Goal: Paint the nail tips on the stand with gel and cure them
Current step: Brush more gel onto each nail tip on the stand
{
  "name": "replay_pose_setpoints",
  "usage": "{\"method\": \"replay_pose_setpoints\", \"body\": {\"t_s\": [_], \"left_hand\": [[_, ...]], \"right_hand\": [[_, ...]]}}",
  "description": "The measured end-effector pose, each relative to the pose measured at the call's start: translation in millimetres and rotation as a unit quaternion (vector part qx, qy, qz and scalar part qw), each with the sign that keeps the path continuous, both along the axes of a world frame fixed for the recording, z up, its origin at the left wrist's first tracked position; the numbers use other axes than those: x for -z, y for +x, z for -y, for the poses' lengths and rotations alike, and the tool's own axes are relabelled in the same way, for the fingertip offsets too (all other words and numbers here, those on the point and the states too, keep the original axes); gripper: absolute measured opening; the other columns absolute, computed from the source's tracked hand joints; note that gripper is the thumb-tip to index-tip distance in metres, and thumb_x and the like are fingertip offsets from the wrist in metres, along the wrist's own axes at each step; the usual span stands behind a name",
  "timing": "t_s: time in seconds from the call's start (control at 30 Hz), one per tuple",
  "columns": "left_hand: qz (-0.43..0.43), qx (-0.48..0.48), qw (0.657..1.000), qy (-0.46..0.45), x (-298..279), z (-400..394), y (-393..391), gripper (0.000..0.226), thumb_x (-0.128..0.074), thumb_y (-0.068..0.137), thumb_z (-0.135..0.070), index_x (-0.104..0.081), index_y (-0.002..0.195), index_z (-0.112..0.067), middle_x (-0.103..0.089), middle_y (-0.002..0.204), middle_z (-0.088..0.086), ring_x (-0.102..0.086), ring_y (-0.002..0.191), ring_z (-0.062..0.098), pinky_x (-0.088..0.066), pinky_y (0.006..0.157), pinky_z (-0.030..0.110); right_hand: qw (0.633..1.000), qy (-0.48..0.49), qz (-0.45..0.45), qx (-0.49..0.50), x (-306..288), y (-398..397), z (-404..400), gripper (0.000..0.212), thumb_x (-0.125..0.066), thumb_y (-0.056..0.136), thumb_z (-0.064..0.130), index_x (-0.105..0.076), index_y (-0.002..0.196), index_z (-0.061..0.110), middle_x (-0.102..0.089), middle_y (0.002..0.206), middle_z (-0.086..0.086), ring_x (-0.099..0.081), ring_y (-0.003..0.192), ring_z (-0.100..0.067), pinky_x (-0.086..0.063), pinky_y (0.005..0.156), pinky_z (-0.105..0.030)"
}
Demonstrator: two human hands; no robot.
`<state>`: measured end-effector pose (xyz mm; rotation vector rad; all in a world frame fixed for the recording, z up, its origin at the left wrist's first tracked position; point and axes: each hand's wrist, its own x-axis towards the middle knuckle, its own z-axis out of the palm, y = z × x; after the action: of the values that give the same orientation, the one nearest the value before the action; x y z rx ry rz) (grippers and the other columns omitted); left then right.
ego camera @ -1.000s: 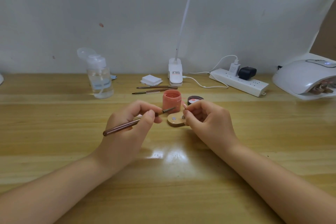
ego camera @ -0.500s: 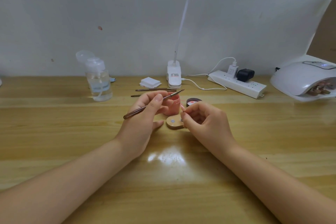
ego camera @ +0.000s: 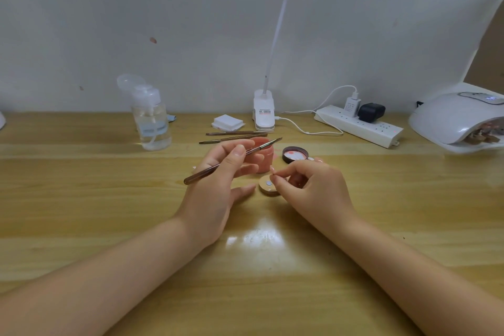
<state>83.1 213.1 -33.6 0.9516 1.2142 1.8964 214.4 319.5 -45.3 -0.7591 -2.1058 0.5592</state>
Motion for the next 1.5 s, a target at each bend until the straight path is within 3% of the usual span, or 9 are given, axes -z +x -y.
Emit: {"method": "replay_pose_setpoints", "body": {"t_s": [0.23,0.57,0.7,0.8,1.0,1.1,1.23,1.43,1.5], "left_hand": [[0.017,-0.022,0.998,0.053,7,1,0,0.019,-0.047,0.098,-0.008,-0.066,0.094,-0.006,-0.073,0.084,0.007,-0.071,0.084,0.017,-0.055,0.080,0.023],[0.003,-0.049,0.998,0.037,9,0,-1,0.018,-0.048,0.098,-0.006,-0.066,0.097,-0.007,-0.074,0.082,0.006,-0.069,0.086,0.018,-0.057,0.080,0.028],[-0.009,-0.057,0.998,0.027,9,3,-3,0.018,-0.048,0.098,-0.006,-0.066,0.097,-0.007,-0.074,0.082,0.006,-0.068,0.087,0.020,-0.056,0.084,0.032],[-0.013,-0.062,0.998,0.021,9,5,-7,0.019,-0.048,0.098,-0.006,-0.067,0.096,-0.008,-0.073,0.082,0.006,-0.068,0.085,0.020,-0.054,0.084,0.034],[0.016,-0.075,0.997,0.011,8,5,-11,0.019,-0.048,0.099,-0.005,-0.067,0.097,-0.007,-0.073,0.081,0.007,-0.067,0.083,0.019,-0.053,0.082,0.033],[0.023,-0.076,0.997,0.009,8,5,-10,0.019,-0.048,0.099,-0.005,-0.067,0.097,-0.006,-0.073,0.082,0.007,-0.068,0.083,0.018,-0.053,0.081,0.032],[0.032,-0.079,0.996,0.005,6,5,-10,0.019,-0.048,0.099,-0.005,-0.067,0.095,-0.007,-0.073,0.080,0.006,-0.069,0.084,0.017,-0.054,0.081,0.032],[0.039,-0.085,0.996,0.003,6,5,-12,0.020,-0.048,0.098,-0.006,-0.067,0.093,-0.008,-0.073,0.080,0.006,-0.069,0.083,0.018,-0.054,0.079,0.032],[0.039,-0.088,0.995,0.004,7,5,-12,0.020,-0.048,0.098,-0.006,-0.067,0.093,-0.007,-0.073,0.079,0.006,-0.068,0.082,0.017,-0.054,0.079,0.033]], "right_hand": [[0.998,-0.001,0.066,0.017,0,-1,-3,0.005,-0.072,0.082,0.033,-0.076,0.081,0.029,-0.051,0.055,0.014,-0.052,0.064,-0.012,-0.042,0.074,-0.031],[0.989,0.042,0.136,0.028,3,-3,-4,0.014,-0.065,0.087,0.041,-0.075,0.091,0.032,-0.043,0.054,0.017,-0.049,0.070,-0.010,-0.044,0.072,-0.029],[0.982,0.097,0.153,0.053,0,5,3,0.020,-0.061,0.086,0.045,-0.073,0.093,0.031,-0.062,0.066,0.009,-0.061,0.076,-0.017,-0.043,0.064,-0.028],[0.967,0.153,0.176,0.098,-10,16,1,0.022,-0.060,0.082,0.045,-0.067,0.074,0.026,-0.064,0.067,0.007,-0.060,0.071,-0.019,-0.033,0.053,-0.026],[0.905,-0.007,0.373,0.204,-28,47,-50,0.025,-0.056,0.076,0.044,-0.062,0.070,0.020,-0.061,0.074,0.004,-0.057,0.074,-0.020,-0.039,0.054,-0.024],[0.923,-0.033,0.337,0.183,-20,51,-61,0.019,-0.055,0.078,0.045,-0.064,0.091,0.034,-0.062,0.085,0.011,-0.057,0.083,-0.015,-0.040,0.059,-0.026],[0.937,-0.070,0.322,0.117,-18,46,-67,0.041,-0.054,0.081,0.039,-0.056,0.120,0.053,-0.063,0.069,0.010,-0.055,0.069,-0.004,-0.038,0.053,-0.025],[0.963,-0.098,0.247,0.033,-21,63,-78,0.008,-0.071,0.069,0.049,-0.072,0.076,0.044,-0.054,0.058,0.014,-0.048,0.055,-0.005,-0.038,0.055,-0.024],[0.967,-0.122,0.225,-0.004,-23,71,-79,0.018,-0.075,0.061,0.053,-0.071,0.076,0.043,-0.053,0.058,0.016,-0.047,0.052,-0.001,-0.040,0.059,-0.025]]}}
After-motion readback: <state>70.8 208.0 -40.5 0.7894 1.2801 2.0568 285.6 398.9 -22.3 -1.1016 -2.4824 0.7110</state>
